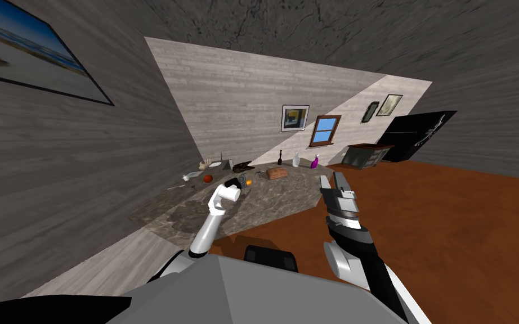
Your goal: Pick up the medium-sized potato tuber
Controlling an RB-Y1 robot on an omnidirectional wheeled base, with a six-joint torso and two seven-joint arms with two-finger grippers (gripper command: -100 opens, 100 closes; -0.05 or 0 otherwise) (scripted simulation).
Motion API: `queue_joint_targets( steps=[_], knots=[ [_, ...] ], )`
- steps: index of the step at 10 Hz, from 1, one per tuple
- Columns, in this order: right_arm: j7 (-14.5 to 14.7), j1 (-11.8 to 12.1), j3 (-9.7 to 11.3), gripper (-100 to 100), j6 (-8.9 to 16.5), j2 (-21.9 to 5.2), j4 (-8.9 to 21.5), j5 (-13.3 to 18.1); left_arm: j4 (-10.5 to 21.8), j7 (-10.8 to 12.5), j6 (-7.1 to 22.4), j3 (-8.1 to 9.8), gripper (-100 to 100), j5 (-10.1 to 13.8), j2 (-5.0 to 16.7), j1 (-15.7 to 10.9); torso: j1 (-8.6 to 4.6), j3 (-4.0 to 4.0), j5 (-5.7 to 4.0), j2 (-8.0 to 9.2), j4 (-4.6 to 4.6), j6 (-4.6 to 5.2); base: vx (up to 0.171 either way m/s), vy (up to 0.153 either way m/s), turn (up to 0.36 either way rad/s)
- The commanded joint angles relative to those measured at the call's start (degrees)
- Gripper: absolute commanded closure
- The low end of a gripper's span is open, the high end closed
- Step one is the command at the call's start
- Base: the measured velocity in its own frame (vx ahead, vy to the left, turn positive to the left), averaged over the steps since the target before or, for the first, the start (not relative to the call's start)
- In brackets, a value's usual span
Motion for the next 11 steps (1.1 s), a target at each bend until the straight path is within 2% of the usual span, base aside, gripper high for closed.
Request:
queue_joint_targets(
  steps=[1, 2, 3, 6, 11],
  knots=[
    [0.0, 0.0, 0.0, 0, 0.0, 0.0, 0.0, 0.0, 0.55, 1.05, 2.86, -0.03, -100, 0.88, -0.09, -0.22, 0.0, 0.0, 0.0, 0.0, 0.0, 0.0, 0.079, -0.011, 0.037],
    [0.0, 0.0, 0.0, 0, 0.0, 0.0, 0.0, 0.0, 0.55, 1.05, 3.23, -0.03, -100, 0.88, -0.09, -0.22, 0.0, 0.0, 0.0, -0.02, 0.0, -0.01, 0.073, -0.002, 0.016],
    [0.0, 0.0, 0.0, 0, 0.0, 0.0, 0.0, 0.0, 1.24, 1.88, 5.44, -0.04, -100, 1.64, -0.18, -0.42, 0.04, 0.01, 0.01, 0.01, 0.0, 0.0, 0.078, 0.006, 0.027],
    [0.0, 0.0, 0.0, 0, 0.0, 0.0, 0.0, 0.0, 2.51, 3.35, 9.33, -0.05, -100, 3.05, -0.4, -0.56, 0.03, -0.07, 0.01, -0.12, -0.02, 0.0, 0.113, -0.008, 0.031],
    [0.0, 0.01, 0.0, 0, 0.0, 0.0, 0.0, 0.0, 5.65, 6.06, 16.35, -0.03, -100, 5.86, -1.3, 0.64, 0.1, -0.17, 0.03, -0.28, -0.07, -0.01, 0.156, 0.014, 0.039]
  ],
)
